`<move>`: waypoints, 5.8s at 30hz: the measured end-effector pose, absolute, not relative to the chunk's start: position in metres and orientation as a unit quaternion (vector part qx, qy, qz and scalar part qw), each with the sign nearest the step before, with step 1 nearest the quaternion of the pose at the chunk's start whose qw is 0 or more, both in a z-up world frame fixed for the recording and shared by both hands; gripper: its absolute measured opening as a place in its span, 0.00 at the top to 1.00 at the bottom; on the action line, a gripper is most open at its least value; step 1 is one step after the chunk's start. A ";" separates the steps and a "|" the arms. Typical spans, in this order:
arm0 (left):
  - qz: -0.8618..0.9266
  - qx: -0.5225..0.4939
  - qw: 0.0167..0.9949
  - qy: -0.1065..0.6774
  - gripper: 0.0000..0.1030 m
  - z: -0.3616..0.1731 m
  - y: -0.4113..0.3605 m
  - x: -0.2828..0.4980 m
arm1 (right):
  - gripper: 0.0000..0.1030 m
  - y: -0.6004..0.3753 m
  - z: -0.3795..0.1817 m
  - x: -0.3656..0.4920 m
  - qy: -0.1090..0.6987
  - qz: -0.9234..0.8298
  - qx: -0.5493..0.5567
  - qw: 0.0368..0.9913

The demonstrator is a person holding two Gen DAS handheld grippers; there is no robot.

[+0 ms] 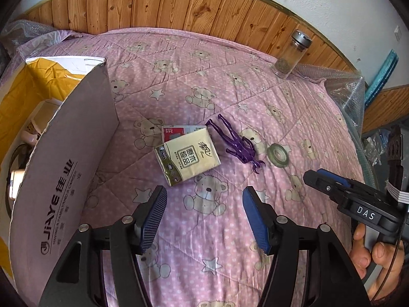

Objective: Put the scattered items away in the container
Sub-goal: 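Reach the left tool toward the tissue pack while the right tool approaches the tape roll, then grasp the gold tissue pack with the left tool while the right tool grasps the green tape roll, then carry the tissue pack and tape roll with both tools over the box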

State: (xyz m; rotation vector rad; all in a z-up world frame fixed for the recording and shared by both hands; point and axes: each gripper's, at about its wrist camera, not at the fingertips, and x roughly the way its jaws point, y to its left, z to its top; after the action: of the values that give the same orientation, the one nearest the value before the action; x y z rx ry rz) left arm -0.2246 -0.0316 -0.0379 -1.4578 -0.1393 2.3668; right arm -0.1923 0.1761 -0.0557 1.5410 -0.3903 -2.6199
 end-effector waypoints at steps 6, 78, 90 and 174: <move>0.835 -0.522 0.168 -0.045 0.39 -0.064 -0.028 -0.260 | 0.48 0.184 -0.079 -0.224 -0.103 -0.852 0.513 0.021; 0.805 -0.483 0.337 0.073 0.49 -0.117 0.047 -0.262 | 0.66 0.208 -0.126 -0.237 -0.203 -0.838 0.505 0.044; 0.803 -0.485 0.341 0.053 0.50 -0.118 0.041 -0.264 | 0.70 0.204 -0.110 -0.232 -0.231 -0.844 0.474 0.101; 0.880 -0.398 0.259 -0.017 0.51 0.020 -0.130 -0.063 | 0.90 0.017 -0.018 -0.010 -0.125 -0.887 0.441 0.060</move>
State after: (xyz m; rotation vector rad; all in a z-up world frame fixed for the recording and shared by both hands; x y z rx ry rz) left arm -0.0627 -0.1302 0.0202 -1.0777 -0.0452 2.3853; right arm -0.0101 0.0169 -0.0179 1.3347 -0.3775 -2.6845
